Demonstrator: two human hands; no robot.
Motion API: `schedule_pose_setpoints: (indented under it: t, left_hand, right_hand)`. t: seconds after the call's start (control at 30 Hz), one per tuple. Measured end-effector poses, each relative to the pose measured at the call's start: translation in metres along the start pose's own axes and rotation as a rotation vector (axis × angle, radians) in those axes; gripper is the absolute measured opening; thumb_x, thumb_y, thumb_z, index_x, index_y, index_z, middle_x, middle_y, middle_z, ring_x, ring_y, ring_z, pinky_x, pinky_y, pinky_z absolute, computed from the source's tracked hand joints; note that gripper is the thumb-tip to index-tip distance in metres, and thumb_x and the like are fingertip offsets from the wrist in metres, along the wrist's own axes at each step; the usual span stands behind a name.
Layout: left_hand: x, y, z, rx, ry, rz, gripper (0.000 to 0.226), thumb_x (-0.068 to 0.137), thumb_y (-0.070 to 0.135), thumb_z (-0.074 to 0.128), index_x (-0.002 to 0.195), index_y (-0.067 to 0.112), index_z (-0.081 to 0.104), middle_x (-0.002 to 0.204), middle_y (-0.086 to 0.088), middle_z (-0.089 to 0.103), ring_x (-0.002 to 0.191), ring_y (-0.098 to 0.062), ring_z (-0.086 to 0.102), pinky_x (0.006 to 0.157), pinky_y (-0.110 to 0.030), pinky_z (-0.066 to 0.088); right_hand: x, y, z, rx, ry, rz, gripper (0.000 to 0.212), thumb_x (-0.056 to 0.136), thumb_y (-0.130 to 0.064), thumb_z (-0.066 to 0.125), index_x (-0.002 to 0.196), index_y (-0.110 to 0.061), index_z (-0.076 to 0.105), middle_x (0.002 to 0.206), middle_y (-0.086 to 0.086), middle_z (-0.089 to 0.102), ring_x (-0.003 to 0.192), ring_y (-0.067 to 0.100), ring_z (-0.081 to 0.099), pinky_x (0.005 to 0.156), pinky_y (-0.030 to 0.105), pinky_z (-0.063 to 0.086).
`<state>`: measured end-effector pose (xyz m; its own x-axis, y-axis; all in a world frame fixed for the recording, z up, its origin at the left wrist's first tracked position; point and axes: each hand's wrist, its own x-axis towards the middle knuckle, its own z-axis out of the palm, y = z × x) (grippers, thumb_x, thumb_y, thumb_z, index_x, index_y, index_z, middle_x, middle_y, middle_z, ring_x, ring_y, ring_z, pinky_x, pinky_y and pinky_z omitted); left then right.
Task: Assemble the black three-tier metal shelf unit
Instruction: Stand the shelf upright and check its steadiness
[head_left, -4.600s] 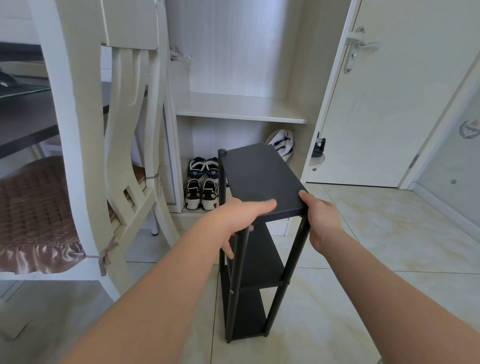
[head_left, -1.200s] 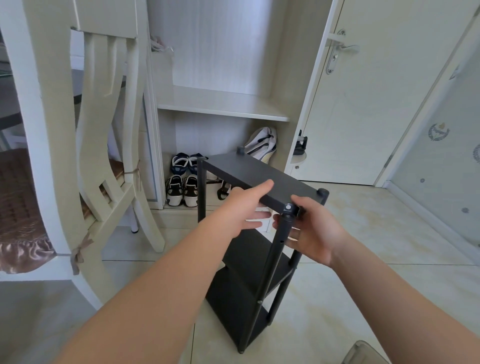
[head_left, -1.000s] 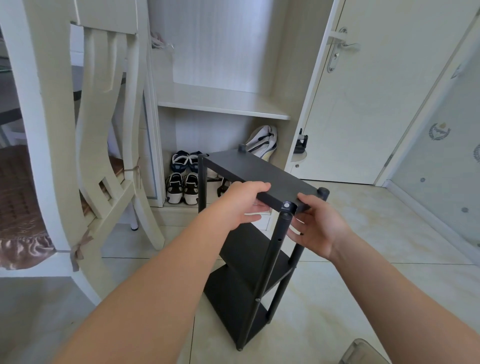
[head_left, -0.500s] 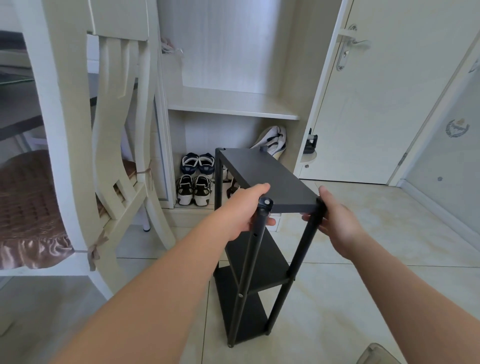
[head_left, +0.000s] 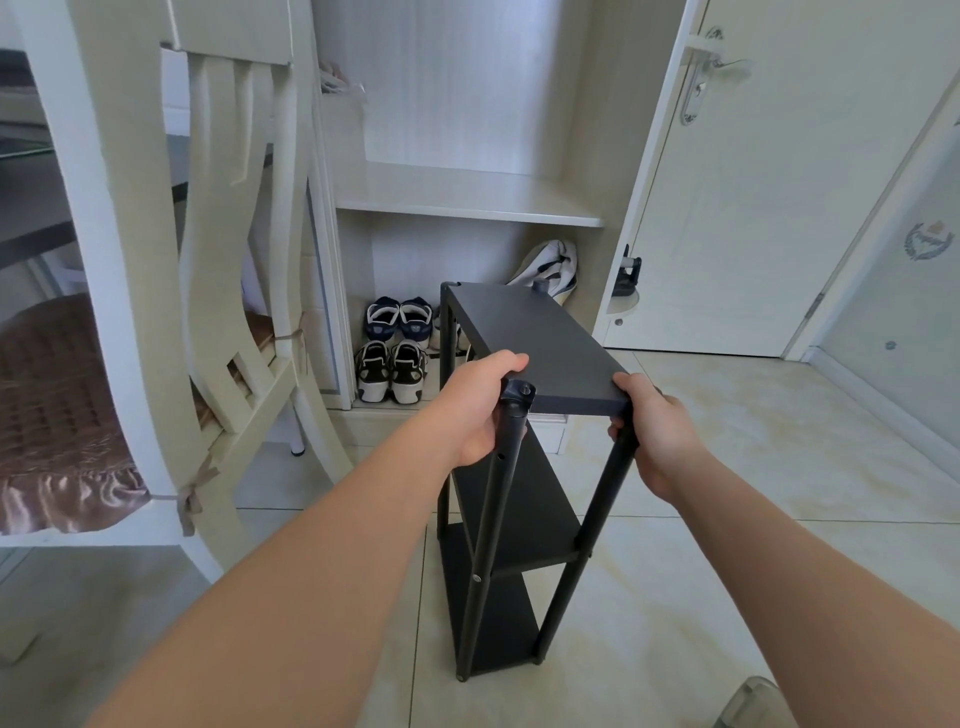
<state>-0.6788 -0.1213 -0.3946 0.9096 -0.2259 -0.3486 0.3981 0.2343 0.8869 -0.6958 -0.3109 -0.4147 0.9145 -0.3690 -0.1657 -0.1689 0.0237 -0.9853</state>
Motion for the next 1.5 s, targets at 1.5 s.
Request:
schedule_pose_setpoints:
  t: [1.5]
  left_hand:
    - [0.000,-0.001,-0.007,-0.110,-0.076,0.013,0.035,0.096,0.021,0.061,0.130,0.015,0.056,0.119,-0.009,0.071,0.107,-0.029,0.069,0.085,-0.048,0.059]
  right_hand:
    - [-0.018,-0.022,-0.004,0.044,-0.037,0.041,0.017,0.098,-0.027,0.060,0.100,-0.011,0.064,0.081,0.001,0.062,0.073,0.017,0.058,0.080,0.031,0.045]
